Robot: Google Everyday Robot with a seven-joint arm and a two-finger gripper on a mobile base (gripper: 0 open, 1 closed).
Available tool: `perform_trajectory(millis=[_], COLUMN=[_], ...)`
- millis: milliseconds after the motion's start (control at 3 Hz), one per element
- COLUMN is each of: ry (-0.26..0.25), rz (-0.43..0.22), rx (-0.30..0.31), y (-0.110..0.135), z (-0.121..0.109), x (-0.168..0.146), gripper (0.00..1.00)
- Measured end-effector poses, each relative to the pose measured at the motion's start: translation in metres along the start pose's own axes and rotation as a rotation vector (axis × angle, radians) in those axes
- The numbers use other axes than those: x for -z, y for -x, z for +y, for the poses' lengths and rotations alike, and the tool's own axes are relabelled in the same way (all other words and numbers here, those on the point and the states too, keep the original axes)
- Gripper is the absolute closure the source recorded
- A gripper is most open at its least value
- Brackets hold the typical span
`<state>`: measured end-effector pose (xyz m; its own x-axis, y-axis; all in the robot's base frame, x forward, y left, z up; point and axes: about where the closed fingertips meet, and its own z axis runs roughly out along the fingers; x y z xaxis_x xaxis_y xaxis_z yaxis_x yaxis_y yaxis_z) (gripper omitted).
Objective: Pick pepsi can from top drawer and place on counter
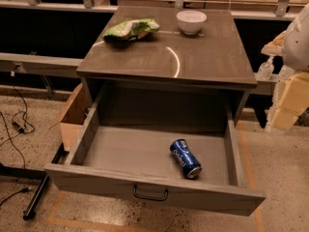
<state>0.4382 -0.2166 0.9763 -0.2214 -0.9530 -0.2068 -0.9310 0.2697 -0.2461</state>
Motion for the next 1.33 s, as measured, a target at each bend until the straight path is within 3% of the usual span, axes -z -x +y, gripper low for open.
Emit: perform_trajectory(millis=[667, 1000, 1333], ry=[0.001, 0.020, 0.020], rz=[-0.014, -0.018, -0.032], rx=[-0.017, -0.131, -0.337], y=[0.001, -0.010, -0.026], z=[-0.001, -0.012, -0.026], x=[0.001, -0.037, -0.095], gripper=[0.00, 0.00, 0.00])
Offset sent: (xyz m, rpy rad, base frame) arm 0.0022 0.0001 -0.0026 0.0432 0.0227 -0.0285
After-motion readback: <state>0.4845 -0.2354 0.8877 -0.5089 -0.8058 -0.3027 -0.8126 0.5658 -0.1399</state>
